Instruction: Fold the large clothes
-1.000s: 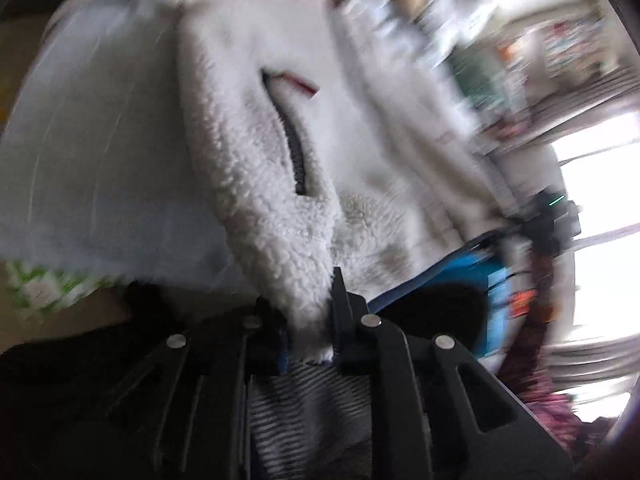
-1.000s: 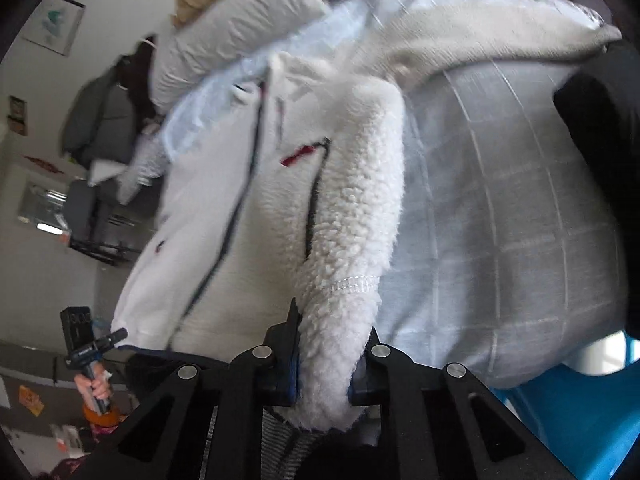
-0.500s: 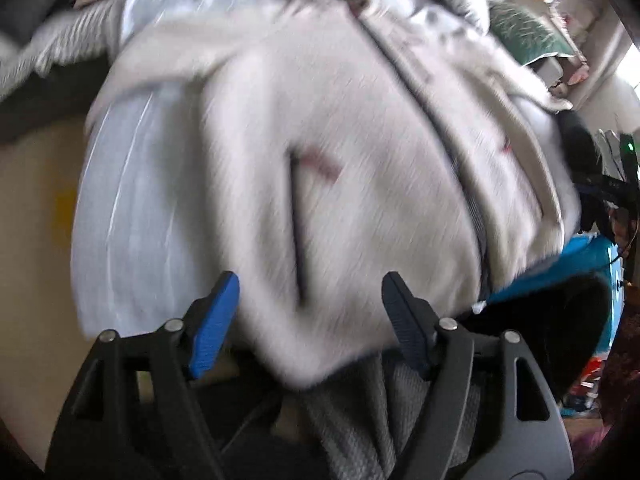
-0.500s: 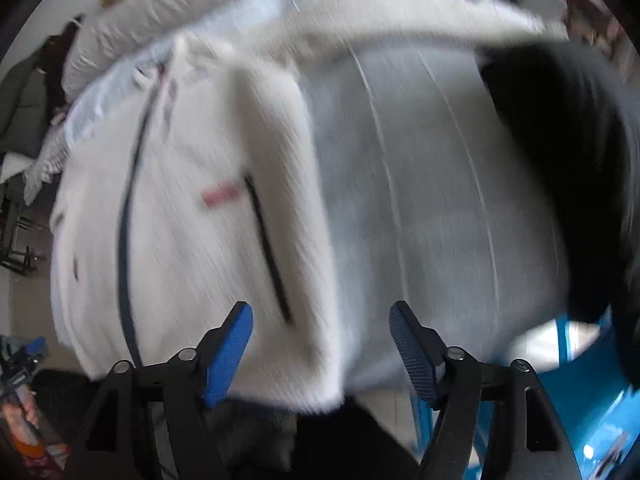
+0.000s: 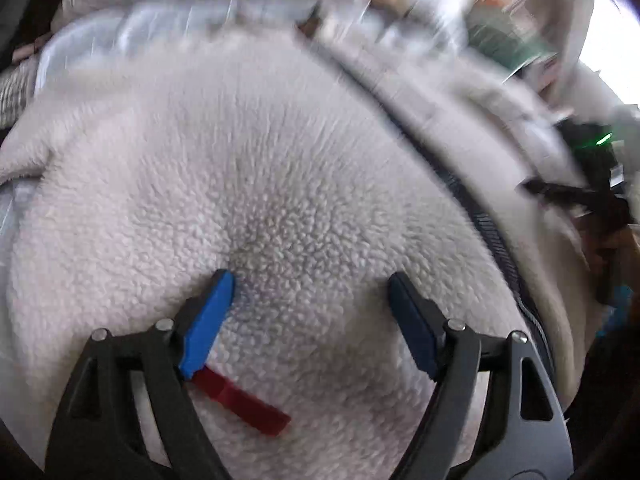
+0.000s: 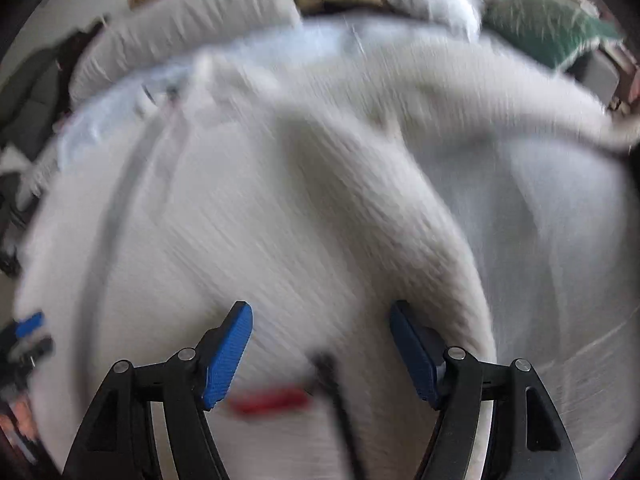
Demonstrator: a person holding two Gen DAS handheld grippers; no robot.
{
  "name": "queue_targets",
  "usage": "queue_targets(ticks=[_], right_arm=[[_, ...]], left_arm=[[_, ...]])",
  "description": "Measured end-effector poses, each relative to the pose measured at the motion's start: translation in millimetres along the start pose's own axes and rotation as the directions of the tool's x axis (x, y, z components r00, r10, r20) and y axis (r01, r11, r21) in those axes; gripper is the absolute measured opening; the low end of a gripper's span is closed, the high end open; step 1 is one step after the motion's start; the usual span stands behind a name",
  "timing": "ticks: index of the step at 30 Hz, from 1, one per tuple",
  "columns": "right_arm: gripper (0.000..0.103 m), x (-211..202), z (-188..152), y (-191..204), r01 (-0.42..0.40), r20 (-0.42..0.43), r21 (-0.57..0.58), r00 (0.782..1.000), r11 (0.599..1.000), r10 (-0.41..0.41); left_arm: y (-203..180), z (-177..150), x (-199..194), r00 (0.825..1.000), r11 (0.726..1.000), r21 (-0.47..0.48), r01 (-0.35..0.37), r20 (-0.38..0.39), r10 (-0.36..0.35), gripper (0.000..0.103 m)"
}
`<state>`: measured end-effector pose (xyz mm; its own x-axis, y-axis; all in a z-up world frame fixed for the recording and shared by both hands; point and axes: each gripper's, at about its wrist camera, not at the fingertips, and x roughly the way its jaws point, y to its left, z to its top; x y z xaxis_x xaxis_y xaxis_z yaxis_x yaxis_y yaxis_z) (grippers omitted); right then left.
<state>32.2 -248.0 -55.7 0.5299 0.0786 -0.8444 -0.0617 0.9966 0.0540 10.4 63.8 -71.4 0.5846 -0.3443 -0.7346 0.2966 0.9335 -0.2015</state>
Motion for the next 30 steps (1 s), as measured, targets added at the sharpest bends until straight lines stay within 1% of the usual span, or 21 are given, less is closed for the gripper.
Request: queue_targets(ticks=[1, 2, 4, 6, 7, 9, 11, 12, 15, 17, 19, 20, 21, 22, 23, 24, 26, 27, 28, 29, 30], right_arm=[[0.073, -1.8, -3.8, 4.6, 0.019, 0.000, -0.058, 1.000, 0.998, -0.019], [0.073, -5.2, -4.2, 11.2, 0.044, -0.016, -0.105, 0.999, 0.993, -0.046], [0.075, -13.2, -3.6, 11.9, 0.046, -0.045, -0.115, 0.998, 0.992, -0.051], [0.075, -25.4, 4.3, 0.7, 0.015, -0.059, -0.044, 0.998, 0.999, -0.018], [0.075, -33.3, 13.0, -7.6, 0.009, -0.033, 0.001, 0.999, 1.000, -0.009], [0.075, -51.2, 28.9, -23.9, 0.008, 0.028, 0.081, 1.000, 0.997, -0.010], [0.078, -67.2, 50.4, -49.7, 0.001, 0.079, 0.179, 0.997, 0.984, -0.016], [0.082, -73.3, 60.8, -62.4, 0.002, 0.092, 0.218, 0.996, 0.976, -0.022], [0.083, -86.7, 88.6, -99.9, 0.050, 0.105, 0.313, 0.991, 0.948, -0.087], [0.084, -90.4, 107.8, -127.1, 0.100, 0.100, 0.387, 0.984, 0.917, -0.149], [0.084, -87.3, 120.3, -151.6, 0.157, 0.065, 0.455, 0.976, 0.877, -0.209], [0.084, -76.9, 131.2, -163.6, 0.192, 0.035, 0.490, 0.971, 0.850, -0.239], [0.084, -71.1, 134.9, -172.9, 0.221, 0.004, 0.512, 0.966, 0.830, -0.259], [0.084, -62.0, 141.9, -181.3, 0.253, -0.034, 0.533, 0.960, 0.807, -0.279], [0.084, -53.5, 148.8, -191.6, 0.277, -0.068, 0.561, 0.954, 0.780, -0.291], [0.084, -46.5, 153.6, -200.8, 0.280, -0.081, 0.591, 0.954, 0.757, -0.289], [0.084, -34.6, 159.3, -218.7, 0.264, -0.084, 0.646, 0.957, 0.717, -0.277], [0.084, -28.9, 162.1, -227.7, 0.272, -0.095, 0.668, 0.954, 0.692, -0.283], [0.084, -22.5, 162.7, -234.9, 0.287, -0.108, 0.685, 0.949, 0.669, -0.296], [0.084, -14.8, 164.2, -244.3, 0.317, -0.131, 0.701, 0.938, 0.639, -0.321], [0.084, -9.6, 165.2, -250.2, 0.341, -0.152, 0.710, 0.929, 0.617, -0.338]], left_arm=[[-2.2, 0.5, -1.1, 1.000, 1.000, 0.011, -0.010, -0.024, 0.011, 0.080], [-6.6, 7.0, -2.9, 0.997, 0.999, 0.023, -0.032, -0.069, 0.034, 0.080], [-7.5, 16.4, -6.1, 0.993, 1.000, -0.001, -0.027, -0.117, 0.027, 0.081], [-3.4, 28.0, -7.6, 0.991, 0.997, -0.075, 0.007, -0.131, -0.017, 0.081], [-2.1, 34.9, -5.7, 0.991, 0.994, -0.111, 0.013, -0.133, -0.028, 0.081], [-1.8, 49.4, -0.9, 0.989, 0.987, -0.163, 0.001, -0.147, -0.025, 0.081], [-7.0, 66.5, 1.6, 0.988, 0.981, -0.192, -0.009, -0.152, -0.021, 0.081], [-11.8, 72.2, 3.4, 0.990, 0.982, -0.188, -0.012, -0.143, -0.015, 0.081], [-23.1, 102.0, 7.2, 0.995, 0.990, -0.126, -0.058, -0.084, 0.048, 0.082], [-30.2, 120.7, 19.7, 0.996, 0.991, -0.111, -0.080, -0.058, 0.074, 0.087], [-32.9, 134.4, 38.6, 0.996, 0.988, -0.139, -0.072, -0.057, 0.064, 0.089], [-34.5, 139.1, 48.8, 0.996, 0.985, -0.157, -0.073, -0.060, 0.064, 0.089], [-35.9, 143.5, 57.6, 0.995, 0.983, -0.167, -0.080, -0.065, 0.070, 0.089], [-37.8, 146.9, 68.8, 0.994, 0.981, -0.171, -0.094, -0.069, 0.084, 0.092], [-39.6, 150.3, 81.2, 0.992, 0.979, -0.169, -0.117, -0.075, 0.106, 0.094], [-40.0, 154.0, 91.9, 0.990, 0.976, -0.173, -0.133, -0.077, 0.121, 0.096], [-37.1, 162.7, 115.7, 0.985, 0.965, -0.209, -0.158, -0.096, 0.141, 0.096], [-34.2, 168.9, 125.1, 0.985, 0.959, -0.231, -0.162, -0.102, 0.141, 0.096], [-32.3, 176.8, 132.4, 0.985, 0.956, -0.244, -0.165, -0.098, 0.145, 0.096], [-31.0, 185.8, 138.6, 0.986, 0.955, -0.247, -0.164, -0.079, 0.149, 0.096], [-30.5, 193.4, 142.9, 0.988, 0.958, -0.242, -0.154, -0.053, 0.145, 0.097]])
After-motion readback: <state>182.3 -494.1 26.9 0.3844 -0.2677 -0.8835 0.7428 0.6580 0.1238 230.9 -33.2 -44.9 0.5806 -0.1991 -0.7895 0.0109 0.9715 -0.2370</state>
